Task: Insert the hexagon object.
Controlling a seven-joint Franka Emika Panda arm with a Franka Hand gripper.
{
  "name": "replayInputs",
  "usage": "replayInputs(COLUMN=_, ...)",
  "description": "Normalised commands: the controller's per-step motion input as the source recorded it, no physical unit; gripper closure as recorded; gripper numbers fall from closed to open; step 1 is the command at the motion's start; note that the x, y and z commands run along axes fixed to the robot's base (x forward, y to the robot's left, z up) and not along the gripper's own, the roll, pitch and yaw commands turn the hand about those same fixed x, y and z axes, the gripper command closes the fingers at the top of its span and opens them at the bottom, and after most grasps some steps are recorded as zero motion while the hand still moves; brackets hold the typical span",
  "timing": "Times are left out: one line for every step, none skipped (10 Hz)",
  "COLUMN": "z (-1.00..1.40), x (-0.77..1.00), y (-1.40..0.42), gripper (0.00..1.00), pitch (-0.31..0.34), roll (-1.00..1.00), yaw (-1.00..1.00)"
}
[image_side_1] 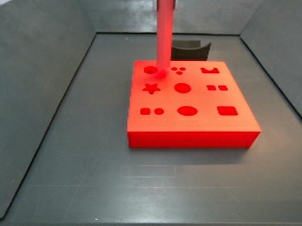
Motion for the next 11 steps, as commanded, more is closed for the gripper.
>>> replayInputs(z=-0.05, x=-0.55, y=0.13, gripper=1.00, pitch=-0.051, roll=0.04, yaw=-0.19)
replayInputs(z=0.00, x=-0.56, y=0.05, gripper=1.00, pitch=-0.121, roll=0.02, yaw=-0.17)
replayInputs(z=-0.17, x=-0.25, y=0.00, gripper=1.00, pitch=-0.189, roll=0.00, yaw=-0.01)
replayInputs(z=-0.21, x=-0.01, y=0.00, gripper=1.00, pitch=-0.140, roll=0.00, yaw=0.00)
replayInputs(z=-0.19, x=0.00, y=0.00, gripper=1.00, pitch=-0.107, roll=0.00, yaw=0.00)
replayInputs(z=-0.18, x=0.00, y=0.02, gripper=1.00, pitch=-0.091, roll=0.00, yaw=0.00)
replayInputs(z=-0.19, x=0.00, y=0.03, gripper=1.00, pitch=-0.091, roll=0.00, yaw=0.00)
replayInputs(z=-0.15, x=-0.17, y=0.10, gripper=1.00, pitch=-0.067, roll=0.01, yaw=-0.03)
replayInputs(z=-0.05, x=-0.27, y=0.14, gripper=1.00, pitch=-0.077, roll=0.00, yaw=-0.05)
replayInputs(z=-0.12, x=-0.09, y=0.07, gripper=1.00, pitch=-0.087, roll=0.00, yaw=0.00)
replayInputs(z=-0.19, x=0.00, y=0.00, gripper=1.00, pitch=-0.099, roll=0.00, yaw=0.00)
